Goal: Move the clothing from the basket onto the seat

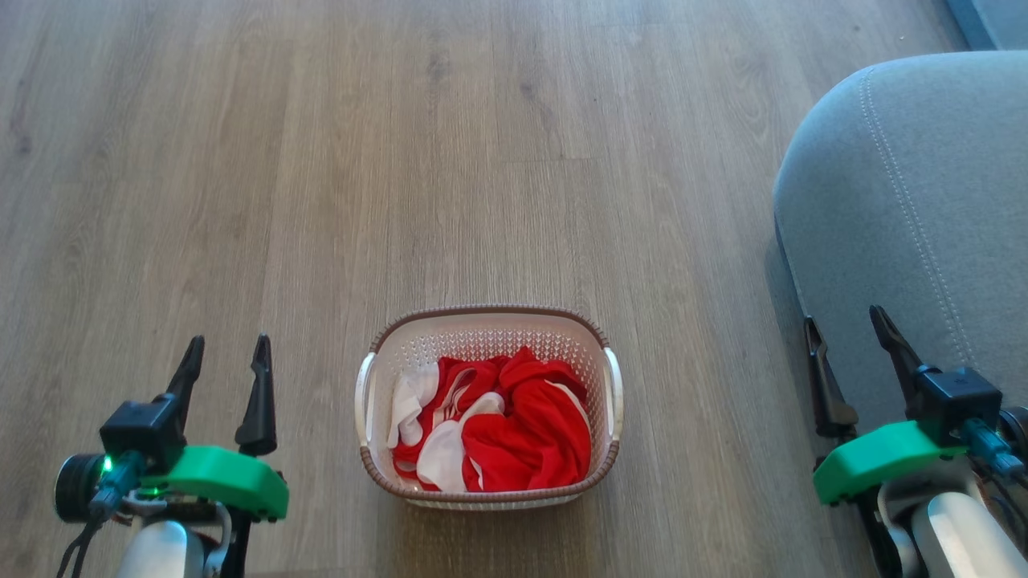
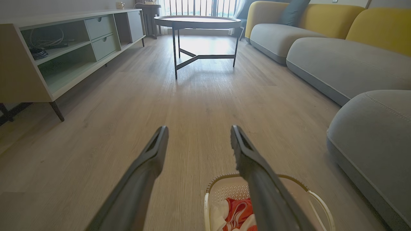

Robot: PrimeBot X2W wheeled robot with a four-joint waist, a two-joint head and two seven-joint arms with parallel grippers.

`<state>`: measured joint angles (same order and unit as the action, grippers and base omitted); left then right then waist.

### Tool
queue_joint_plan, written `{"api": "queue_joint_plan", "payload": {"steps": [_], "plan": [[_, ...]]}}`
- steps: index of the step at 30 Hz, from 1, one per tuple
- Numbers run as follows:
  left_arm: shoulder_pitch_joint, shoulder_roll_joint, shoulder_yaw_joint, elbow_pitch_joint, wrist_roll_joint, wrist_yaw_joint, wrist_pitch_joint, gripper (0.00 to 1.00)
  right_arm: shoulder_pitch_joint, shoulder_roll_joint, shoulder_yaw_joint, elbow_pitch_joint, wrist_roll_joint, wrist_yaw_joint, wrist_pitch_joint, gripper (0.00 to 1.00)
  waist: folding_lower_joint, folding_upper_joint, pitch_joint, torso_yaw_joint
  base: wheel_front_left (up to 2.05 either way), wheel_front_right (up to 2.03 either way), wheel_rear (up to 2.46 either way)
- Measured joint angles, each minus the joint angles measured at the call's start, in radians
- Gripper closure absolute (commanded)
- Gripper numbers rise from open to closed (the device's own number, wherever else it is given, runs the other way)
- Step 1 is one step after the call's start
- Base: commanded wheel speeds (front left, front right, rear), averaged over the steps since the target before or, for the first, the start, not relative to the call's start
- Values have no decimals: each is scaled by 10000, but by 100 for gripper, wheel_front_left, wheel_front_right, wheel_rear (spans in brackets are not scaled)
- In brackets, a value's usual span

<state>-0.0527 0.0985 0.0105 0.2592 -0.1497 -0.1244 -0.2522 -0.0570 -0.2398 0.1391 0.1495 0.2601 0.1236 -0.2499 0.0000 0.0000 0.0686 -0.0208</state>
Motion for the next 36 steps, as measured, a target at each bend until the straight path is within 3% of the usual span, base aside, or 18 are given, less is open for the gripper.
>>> {"api": "queue_joint_plan", "payload": {"steps": [23, 27, 36], "plan": [[-379, 27, -82, -33, 0, 0, 0, 0, -223, 4, -81, -157, -52, 0, 0, 0, 0, 0, 743, 8, 0, 0, 0], [-758, 38, -376, -192, 0, -2, 0, 0, -587, 23, -261, -445, -98, 0, -13, 0, 0, 0, 1308, -11, 0, 0, 0], [-2888, 499, -1894, -196, 128, -40, -8, 0, -2386, 525, -894, -1415, -360, 0, -29, 0, 3, 0, 3746, -233, 0, 0, 0]]}}
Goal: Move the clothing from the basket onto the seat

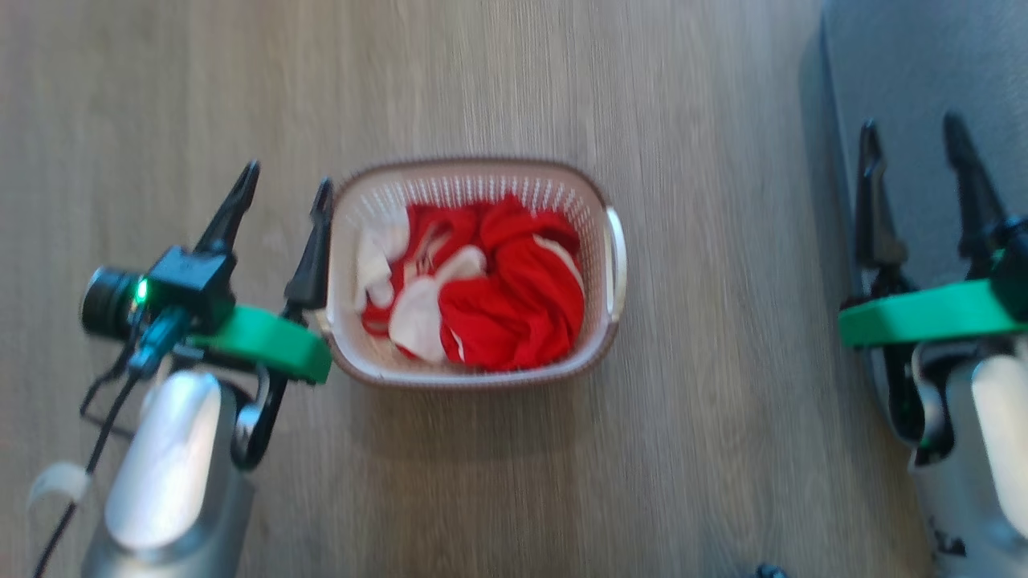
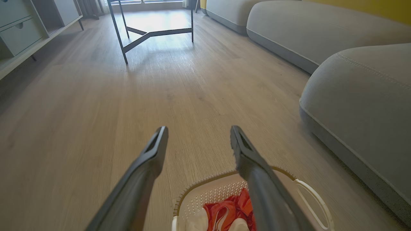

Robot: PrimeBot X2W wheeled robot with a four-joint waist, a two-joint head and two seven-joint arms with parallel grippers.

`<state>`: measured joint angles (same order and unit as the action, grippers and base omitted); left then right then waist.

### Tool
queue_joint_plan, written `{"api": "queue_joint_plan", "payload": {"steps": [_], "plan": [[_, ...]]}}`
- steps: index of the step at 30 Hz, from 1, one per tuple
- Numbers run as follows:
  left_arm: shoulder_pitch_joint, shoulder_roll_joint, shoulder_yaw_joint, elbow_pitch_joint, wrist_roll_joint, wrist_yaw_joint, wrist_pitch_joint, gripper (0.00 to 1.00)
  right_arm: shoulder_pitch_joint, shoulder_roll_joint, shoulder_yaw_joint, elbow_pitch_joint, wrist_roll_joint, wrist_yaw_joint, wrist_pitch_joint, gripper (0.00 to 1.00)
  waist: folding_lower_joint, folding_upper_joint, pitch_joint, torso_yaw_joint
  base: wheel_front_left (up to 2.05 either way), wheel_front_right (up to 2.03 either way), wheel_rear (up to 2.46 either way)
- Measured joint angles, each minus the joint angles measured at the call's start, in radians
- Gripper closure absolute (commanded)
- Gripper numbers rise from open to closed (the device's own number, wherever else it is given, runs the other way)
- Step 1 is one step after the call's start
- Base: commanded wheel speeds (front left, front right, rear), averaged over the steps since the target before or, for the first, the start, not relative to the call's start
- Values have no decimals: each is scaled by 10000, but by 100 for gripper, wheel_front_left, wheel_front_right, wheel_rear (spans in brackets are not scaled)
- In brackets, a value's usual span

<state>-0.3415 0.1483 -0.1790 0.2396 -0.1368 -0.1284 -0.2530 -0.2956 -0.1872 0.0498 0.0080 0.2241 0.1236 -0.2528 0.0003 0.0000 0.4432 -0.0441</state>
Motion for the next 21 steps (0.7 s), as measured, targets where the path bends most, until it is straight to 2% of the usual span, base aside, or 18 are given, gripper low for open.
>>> {"api": "queue_joint_plan", "payload": {"steps": [7, 13, 21], "plan": [[-1576, 408, -1262, 980, 148, -35, 228, 0, -932, 405, -228, -458, -65, 2, -13, 0, 2, 0, 1807, -436, 0, 0, 0], [-2864, 447, -1990, 1641, 278, -33, 1333, 0, -1419, 713, -219, -786, -105, 2, -27, 0, -1, -1, 2906, -1081, 0, 0, 0], [-4010, 374, -2263, 2784, 385, -23, 3145, 0, -1715, 1009, -132, -1001, -104, 2, -42, 0, -2, 0, 3919, -1975, 0, 0, 0]]}}
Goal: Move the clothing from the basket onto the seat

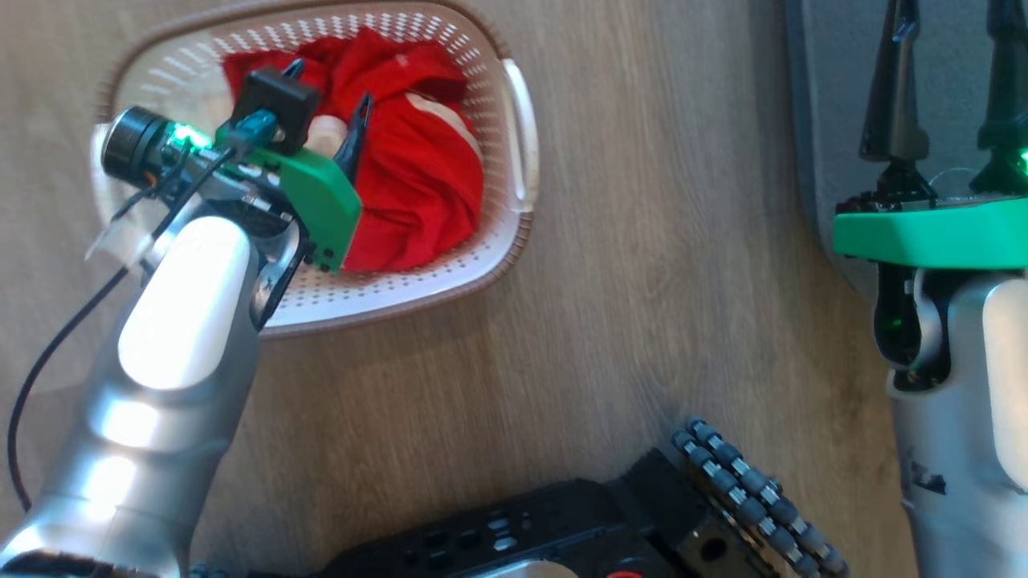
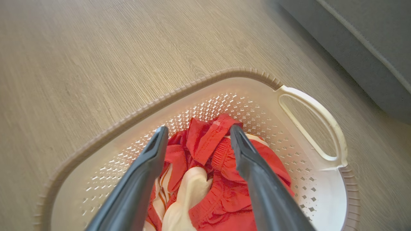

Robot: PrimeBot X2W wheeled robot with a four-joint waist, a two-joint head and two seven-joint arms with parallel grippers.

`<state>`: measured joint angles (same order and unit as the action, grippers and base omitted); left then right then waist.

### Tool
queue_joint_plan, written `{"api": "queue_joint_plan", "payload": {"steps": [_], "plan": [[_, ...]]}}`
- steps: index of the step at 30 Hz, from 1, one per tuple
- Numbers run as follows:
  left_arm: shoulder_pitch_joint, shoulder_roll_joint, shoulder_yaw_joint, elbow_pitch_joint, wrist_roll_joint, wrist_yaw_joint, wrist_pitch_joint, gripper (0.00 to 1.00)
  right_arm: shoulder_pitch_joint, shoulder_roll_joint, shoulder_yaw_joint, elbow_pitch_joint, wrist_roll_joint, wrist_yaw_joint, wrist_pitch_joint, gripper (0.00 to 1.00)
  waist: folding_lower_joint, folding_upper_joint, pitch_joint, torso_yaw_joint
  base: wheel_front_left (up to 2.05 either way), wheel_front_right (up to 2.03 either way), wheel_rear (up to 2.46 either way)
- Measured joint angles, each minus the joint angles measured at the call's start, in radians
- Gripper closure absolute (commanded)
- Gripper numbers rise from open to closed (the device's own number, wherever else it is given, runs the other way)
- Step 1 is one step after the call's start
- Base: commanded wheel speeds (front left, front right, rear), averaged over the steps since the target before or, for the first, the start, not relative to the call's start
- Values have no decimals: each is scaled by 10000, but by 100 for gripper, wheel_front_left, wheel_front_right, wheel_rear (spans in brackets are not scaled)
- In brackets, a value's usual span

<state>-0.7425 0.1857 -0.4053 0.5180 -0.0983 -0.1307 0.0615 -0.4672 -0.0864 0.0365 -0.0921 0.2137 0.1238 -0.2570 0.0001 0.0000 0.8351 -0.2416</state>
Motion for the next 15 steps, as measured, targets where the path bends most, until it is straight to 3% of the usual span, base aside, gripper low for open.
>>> {"api": "queue_joint_plan", "payload": {"steps": [9, 15], "plan": [[-423, -56, -151, 1093, 107, 221, 1555, 0, -20, 199, 79, -46, 69, 0, 0, 0, 0, 0, 591, -576, 0, 0, 0], [-505, 31, -88, 1542, 100, 493, 1850, 0, -21, 265, 167, -105, 130, 0, 0, 0, -1, 0, 914, -831, 0, 0, 0]]}}
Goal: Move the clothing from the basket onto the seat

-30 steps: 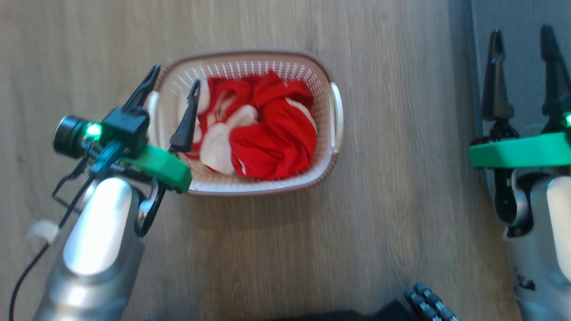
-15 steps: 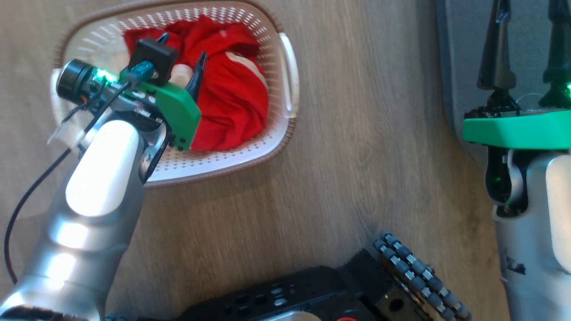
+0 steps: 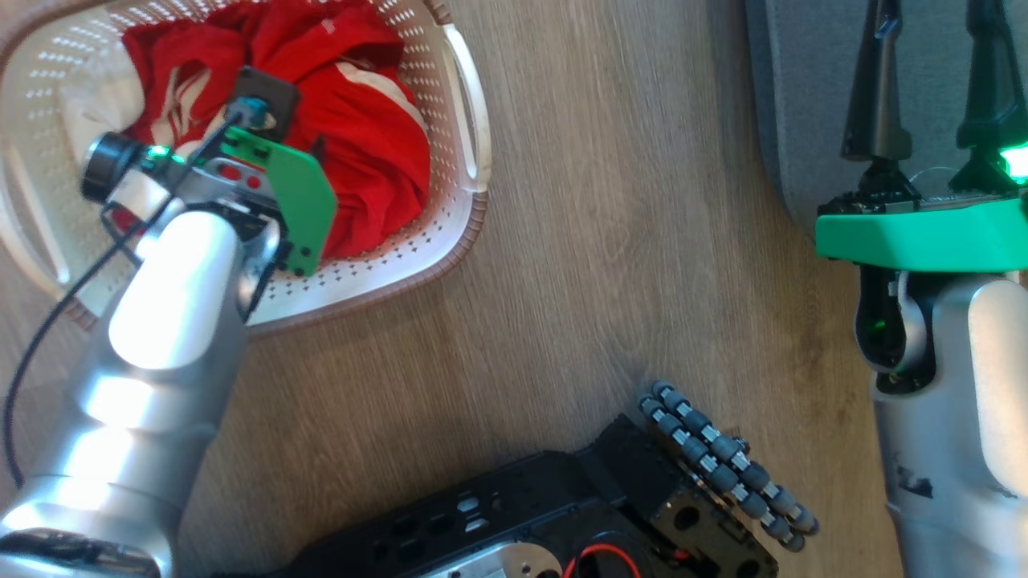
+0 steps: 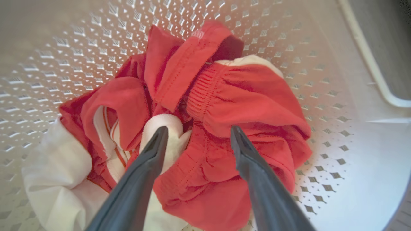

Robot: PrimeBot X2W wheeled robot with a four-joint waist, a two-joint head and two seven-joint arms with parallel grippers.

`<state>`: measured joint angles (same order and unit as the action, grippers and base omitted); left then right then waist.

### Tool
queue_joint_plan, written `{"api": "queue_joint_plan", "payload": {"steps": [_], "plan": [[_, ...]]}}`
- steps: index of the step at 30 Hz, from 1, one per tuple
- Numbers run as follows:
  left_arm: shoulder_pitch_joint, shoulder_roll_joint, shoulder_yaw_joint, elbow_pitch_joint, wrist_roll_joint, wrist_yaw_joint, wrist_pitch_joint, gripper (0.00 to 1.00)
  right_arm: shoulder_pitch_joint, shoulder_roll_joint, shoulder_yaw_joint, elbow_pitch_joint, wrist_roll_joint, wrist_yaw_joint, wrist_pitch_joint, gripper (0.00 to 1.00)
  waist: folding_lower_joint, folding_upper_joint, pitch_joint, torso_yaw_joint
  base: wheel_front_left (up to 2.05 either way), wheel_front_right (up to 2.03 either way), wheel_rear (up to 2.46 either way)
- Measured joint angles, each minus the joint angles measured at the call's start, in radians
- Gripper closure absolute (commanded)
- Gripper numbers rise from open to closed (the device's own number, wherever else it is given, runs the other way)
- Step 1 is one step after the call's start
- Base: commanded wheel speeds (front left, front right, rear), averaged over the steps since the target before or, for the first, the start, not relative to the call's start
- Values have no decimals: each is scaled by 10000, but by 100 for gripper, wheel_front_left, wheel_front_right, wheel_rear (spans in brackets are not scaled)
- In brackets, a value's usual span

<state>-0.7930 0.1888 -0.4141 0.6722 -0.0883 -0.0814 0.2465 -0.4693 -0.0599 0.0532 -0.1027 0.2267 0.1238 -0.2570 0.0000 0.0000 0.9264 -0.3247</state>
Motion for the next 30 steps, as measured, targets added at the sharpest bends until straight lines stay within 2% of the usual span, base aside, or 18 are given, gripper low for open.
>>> {"api": "queue_joint_plan", "payload": {"steps": [13, 27, 28, 29, 30], "plan": [[-593, 546, 339, 1095, -151, 393, 82, 0, -10, 38, 159, -104, 121, 0, 0, 0, 0, 0, 922, -477, 0, 0, 0], [-1281, 585, 96, 2226, -146, 512, -33, 0, 39, 102, 234, -242, 121, 0, 0, 0, 0, 0, 1283, -479, 0, 0, 0], [-1306, 579, 77, 2288, -146, 506, -86, 7, 45, 102, 230, -251, 121, 0, 0, 0, 0, 0, 1281, -478, 0, 0, 0], [-1327, 564, 63, 2360, -146, 502, -136, 51, 51, 102, 221, -251, 121, 0, 0, 0, 1, 0, 1277, -476, 0, 0, 0], [-1342, 535, 48, 2429, -148, 495, -194, 67, 58, 102, 213, -251, 121, 0, 0, 0, 1, 0, 1273, -473, 0, 0, 0]]}}
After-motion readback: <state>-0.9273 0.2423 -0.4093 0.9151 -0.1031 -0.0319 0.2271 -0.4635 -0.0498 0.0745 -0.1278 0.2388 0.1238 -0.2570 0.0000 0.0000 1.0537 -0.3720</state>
